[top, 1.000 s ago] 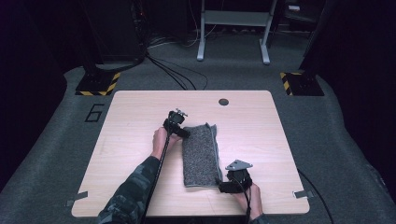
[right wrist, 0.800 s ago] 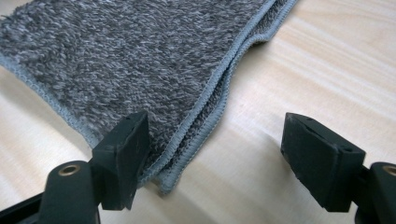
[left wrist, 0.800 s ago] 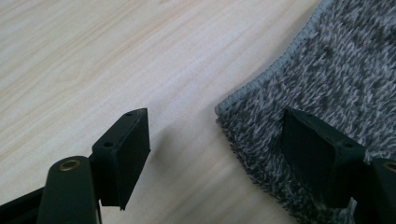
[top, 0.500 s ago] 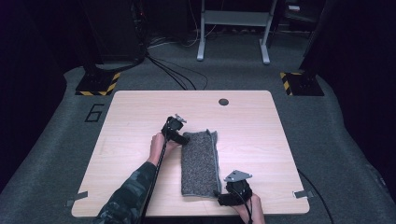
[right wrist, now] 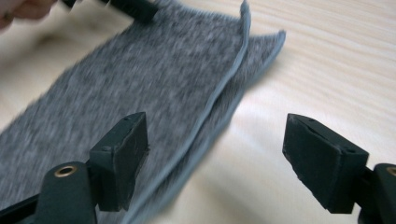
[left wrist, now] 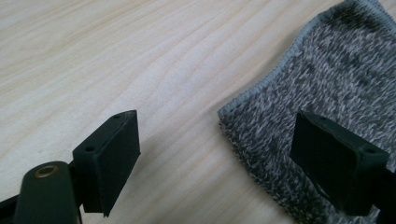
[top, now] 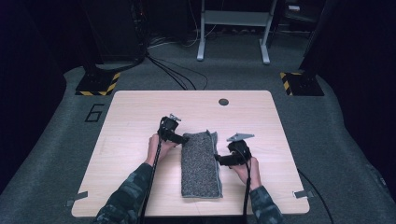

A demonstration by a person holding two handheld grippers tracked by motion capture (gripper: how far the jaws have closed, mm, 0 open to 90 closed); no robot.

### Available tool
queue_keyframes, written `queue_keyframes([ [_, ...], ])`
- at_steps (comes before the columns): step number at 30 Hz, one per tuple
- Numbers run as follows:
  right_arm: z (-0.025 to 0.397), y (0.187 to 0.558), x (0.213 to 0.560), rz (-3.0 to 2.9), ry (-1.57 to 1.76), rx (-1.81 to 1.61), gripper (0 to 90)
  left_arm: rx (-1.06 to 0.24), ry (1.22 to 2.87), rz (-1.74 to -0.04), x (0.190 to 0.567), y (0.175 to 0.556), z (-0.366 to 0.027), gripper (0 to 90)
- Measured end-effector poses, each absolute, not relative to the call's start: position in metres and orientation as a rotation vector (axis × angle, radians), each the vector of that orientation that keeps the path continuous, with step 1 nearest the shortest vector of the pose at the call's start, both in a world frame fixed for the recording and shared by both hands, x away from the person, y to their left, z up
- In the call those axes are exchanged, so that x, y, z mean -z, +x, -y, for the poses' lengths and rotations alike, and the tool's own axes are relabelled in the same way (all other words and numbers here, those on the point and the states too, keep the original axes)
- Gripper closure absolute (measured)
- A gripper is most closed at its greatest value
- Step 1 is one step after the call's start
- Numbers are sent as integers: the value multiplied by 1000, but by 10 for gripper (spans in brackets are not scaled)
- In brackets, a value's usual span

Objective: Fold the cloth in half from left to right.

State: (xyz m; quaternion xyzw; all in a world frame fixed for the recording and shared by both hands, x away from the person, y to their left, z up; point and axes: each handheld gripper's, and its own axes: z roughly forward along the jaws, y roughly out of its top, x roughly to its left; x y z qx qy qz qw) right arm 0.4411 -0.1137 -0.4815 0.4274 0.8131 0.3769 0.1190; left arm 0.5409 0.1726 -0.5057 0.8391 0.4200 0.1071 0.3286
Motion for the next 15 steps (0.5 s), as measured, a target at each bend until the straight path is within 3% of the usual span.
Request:
queue_keyframes([
  [7, 99, 499, 490, -2408, 1334, -1020, 277, -270, 2193, -1100, 505, 543, -170, 157],
  [15, 85, 532, 499, -2421, 1394, -961, 370, -250, 2194, -1105, 507, 547, -172, 215],
])
